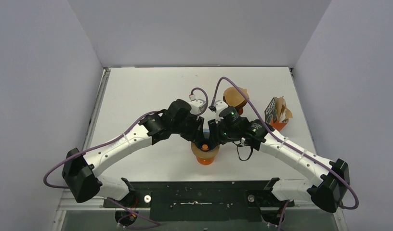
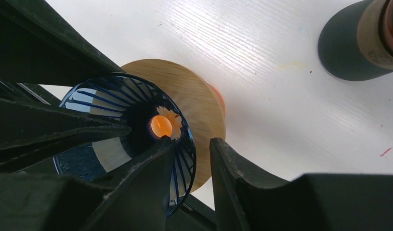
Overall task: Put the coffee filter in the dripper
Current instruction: Place the coffee dripper in the dripper holder, then move the coffee server to the center of the board.
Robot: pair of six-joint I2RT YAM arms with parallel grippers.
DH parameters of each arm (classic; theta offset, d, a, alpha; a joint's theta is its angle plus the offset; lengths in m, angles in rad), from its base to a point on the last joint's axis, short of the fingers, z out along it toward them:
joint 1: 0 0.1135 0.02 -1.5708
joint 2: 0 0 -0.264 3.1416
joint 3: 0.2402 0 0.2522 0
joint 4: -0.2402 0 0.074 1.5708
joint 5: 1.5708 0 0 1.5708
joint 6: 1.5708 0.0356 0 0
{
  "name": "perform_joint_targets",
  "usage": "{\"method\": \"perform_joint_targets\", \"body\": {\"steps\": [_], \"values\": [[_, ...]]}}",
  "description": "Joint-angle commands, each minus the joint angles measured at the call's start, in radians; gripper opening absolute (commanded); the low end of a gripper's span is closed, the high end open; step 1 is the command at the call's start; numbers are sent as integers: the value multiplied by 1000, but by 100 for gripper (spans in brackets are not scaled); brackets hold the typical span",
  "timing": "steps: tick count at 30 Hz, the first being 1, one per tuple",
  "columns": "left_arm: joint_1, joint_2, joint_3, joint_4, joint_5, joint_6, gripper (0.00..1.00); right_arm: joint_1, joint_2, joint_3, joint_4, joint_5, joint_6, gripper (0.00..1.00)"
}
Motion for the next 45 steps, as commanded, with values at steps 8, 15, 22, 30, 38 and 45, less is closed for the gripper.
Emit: {"method": "perform_joint_targets", "body": {"steps": [8,15,22,30,38,45], "values": [[-3,-74,108,-57,-88,37,45,-6,-109,82,25,88,42,43],[8,-163,91,-36,-155,65,53,-17,-196,85,38,149,10,54],[17,-268,33,10,-234,79,54,-23,-274,54,4,227,-5,56],[19,-404,-80,104,-331,60,55,-25,-376,-70,-28,235,98,54],[20,-524,-181,184,-393,66,59,-27,-445,-214,-57,171,214,31],[20,-540,-192,165,-402,73,60,-27,-500,-337,-30,70,321,0]]}}
